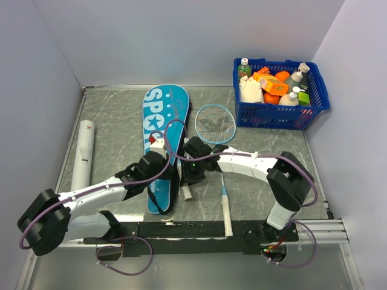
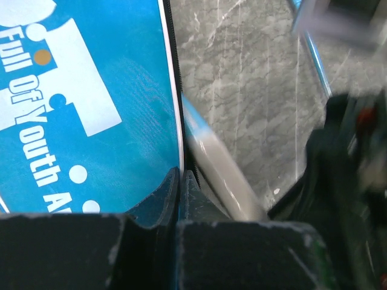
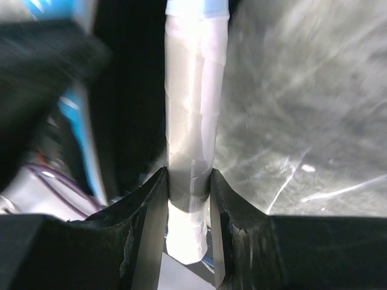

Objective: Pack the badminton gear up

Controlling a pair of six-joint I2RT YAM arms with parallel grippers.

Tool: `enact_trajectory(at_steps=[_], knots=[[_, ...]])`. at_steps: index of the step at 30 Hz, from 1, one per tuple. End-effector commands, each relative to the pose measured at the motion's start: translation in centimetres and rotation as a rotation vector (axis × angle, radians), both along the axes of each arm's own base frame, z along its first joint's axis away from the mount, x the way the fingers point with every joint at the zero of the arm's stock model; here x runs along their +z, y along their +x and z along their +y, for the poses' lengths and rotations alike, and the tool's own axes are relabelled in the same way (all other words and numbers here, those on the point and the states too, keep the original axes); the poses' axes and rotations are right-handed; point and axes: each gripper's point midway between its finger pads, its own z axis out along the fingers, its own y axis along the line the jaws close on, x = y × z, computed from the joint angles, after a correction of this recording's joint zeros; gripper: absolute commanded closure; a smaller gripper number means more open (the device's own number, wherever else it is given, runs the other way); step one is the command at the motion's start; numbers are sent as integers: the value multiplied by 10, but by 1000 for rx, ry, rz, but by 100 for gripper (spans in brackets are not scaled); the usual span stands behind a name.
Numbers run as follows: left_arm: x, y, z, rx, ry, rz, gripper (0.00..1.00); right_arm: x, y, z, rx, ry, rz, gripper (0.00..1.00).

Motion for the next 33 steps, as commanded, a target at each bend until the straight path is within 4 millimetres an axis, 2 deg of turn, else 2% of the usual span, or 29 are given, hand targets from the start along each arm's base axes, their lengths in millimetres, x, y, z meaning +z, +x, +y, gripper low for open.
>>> enact_trajectory(at_steps=[1,4,9,15,17,19,22,23,28,33], knots=[[22,-1,-16,-39,-103,-39,99,40,37,21,-13,101,-91,91],[28,-2,-21,-48,-134,-35,99,44,48,35,-25,135,-95,93],[42,-6,-30,-71,-195,-21,99,36,61,54,-68,201,-99,96],[49,-12,-26,-56,-242,-18,99,34,65,65,-97,283,-104,97],[47,-14,-25,-52,-248,-14,99,41,67,72,-102,336,-119,98],[47,-14,-24,-46,-253,-13,99,41,64,72,-113,359,-101,97],[42,-15,-24,-47,-253,-3,99,43,65,79,-107,396,-100,88],[40,-16,-23,-45,-250,0,99,37,64,80,-108,388,-89,78],[27,-16,-17,-29,-215,11,99,27,61,70,-127,361,-81,55],[24,-14,-12,-7,-204,2,99,18,56,50,-146,298,-100,46]])
